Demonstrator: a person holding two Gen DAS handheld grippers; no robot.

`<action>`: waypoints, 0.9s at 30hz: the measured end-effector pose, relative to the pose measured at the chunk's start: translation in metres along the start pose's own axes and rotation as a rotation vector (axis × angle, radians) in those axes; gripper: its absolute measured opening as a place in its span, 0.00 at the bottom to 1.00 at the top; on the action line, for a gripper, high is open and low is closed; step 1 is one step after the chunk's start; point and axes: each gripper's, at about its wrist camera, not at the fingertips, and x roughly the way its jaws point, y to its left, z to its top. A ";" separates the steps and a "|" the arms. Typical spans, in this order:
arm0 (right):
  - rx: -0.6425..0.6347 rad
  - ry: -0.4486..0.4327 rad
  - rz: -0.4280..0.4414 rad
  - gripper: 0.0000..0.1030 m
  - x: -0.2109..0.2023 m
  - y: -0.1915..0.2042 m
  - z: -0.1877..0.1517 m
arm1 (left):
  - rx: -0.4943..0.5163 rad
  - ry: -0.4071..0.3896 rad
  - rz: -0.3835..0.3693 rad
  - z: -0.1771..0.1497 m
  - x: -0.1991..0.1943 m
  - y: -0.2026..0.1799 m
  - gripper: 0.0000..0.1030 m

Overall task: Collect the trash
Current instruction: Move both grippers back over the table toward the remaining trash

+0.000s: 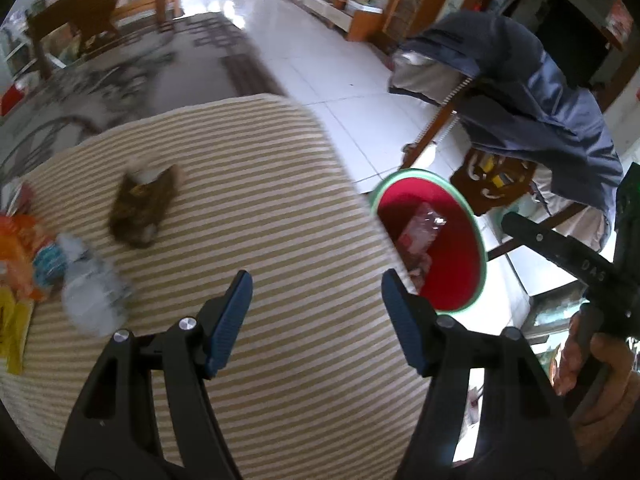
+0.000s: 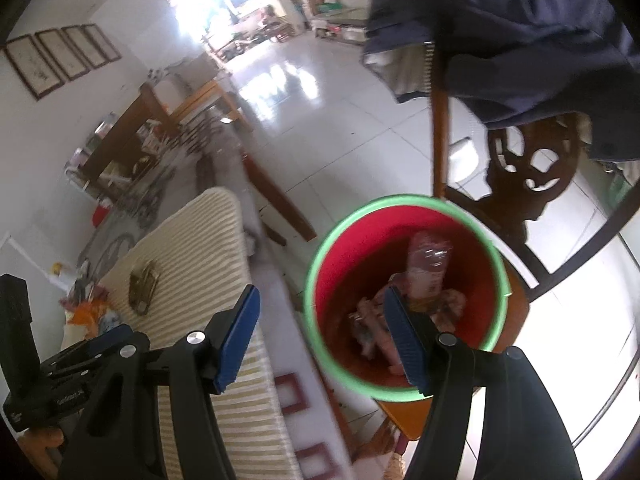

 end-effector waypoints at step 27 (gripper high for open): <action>-0.200 0.106 0.086 0.64 0.044 0.216 -0.101 | 0.001 0.056 0.367 -0.076 -0.064 0.280 0.64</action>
